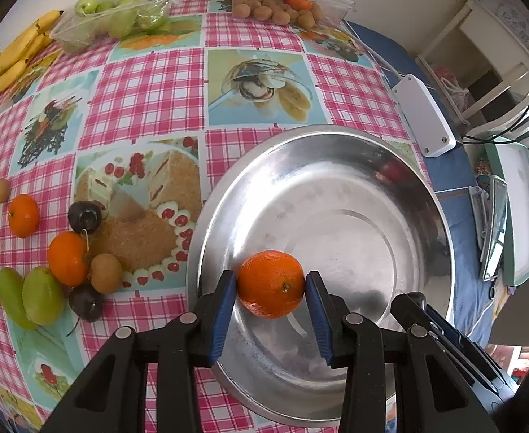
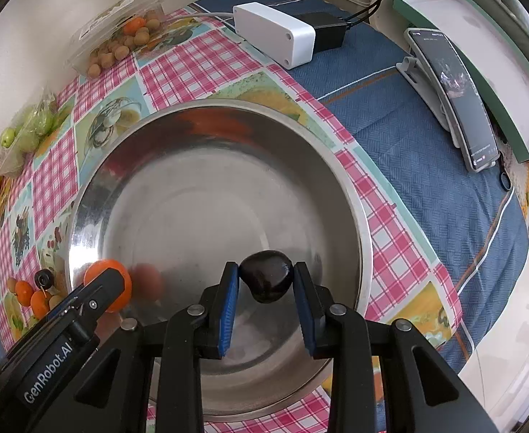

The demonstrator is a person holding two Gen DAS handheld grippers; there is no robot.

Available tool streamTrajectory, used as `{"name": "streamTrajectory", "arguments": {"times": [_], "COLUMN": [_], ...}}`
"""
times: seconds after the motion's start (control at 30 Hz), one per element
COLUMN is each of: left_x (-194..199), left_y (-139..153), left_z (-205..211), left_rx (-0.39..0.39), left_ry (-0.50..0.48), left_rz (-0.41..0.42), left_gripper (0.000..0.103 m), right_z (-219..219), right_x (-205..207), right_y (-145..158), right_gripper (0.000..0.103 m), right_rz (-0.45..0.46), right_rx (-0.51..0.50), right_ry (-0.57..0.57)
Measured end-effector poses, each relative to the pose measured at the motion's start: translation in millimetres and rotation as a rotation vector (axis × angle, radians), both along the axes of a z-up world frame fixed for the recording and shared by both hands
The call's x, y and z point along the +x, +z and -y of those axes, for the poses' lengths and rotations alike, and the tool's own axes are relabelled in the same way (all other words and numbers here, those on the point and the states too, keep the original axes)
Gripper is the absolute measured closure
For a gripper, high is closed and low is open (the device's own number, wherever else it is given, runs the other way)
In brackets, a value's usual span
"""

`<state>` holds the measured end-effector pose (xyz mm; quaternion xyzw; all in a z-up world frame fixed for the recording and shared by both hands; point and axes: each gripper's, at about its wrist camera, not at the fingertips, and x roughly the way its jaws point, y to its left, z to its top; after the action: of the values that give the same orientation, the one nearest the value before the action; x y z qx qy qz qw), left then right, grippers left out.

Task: Organize fruits
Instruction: 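Carry the plum in the right gripper and tangerine in the left over the steel bowl, then open the right gripper to drop the plum while the left gripper releases the tangerine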

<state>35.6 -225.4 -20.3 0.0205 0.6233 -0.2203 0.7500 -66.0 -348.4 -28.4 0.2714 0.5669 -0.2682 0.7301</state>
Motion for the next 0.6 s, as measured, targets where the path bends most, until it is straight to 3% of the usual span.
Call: {"name": "streamTrajectory", "arguments": {"times": [0.37,0.6], "left_x": [-2,-1], "left_y": [10,21], "left_z": [-2,-12], "left_rx": [-0.021,-0.017], "left_ry": [0.008,0.015], "left_rz": [0.014,0.051], "left_gripper": [0.057,0.05], "right_z": [0,-2], "right_x": [1,1], "right_y": [0,2], "right_gripper": [0.07,0.055], "right_rz": [0.009,0.031], "right_rx": [0.005,0.012], "right_ry": [0.009,0.019]}}
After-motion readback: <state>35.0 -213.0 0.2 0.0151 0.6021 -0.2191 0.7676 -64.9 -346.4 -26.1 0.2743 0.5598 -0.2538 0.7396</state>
